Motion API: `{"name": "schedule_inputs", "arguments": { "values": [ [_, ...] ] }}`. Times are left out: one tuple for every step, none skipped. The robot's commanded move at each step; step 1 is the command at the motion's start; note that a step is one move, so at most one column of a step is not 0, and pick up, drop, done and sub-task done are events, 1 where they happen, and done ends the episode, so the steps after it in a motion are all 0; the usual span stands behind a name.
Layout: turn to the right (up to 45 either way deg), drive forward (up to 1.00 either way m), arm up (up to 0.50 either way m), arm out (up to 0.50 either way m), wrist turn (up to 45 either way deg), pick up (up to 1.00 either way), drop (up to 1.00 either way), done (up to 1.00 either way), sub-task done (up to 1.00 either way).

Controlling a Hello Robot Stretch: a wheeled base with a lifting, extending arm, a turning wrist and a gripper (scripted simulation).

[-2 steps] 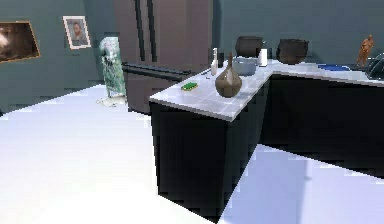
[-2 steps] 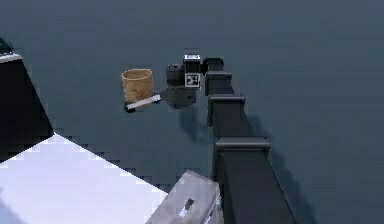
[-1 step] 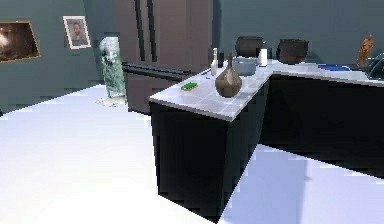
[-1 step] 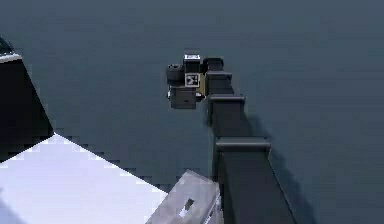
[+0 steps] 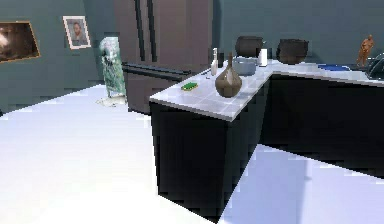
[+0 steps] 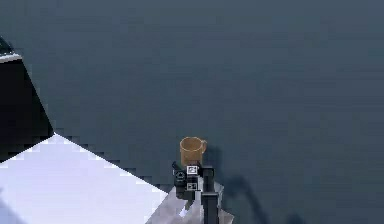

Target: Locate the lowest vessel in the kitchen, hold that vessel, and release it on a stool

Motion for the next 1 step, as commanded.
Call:
{"name": "schedule_inputs", "arguments": {
  "values": [
    [0.0, 0.00, -0.32, 0.00, 0.0, 0.00, 0.00, 0.00, 0.00]
  ]
}}
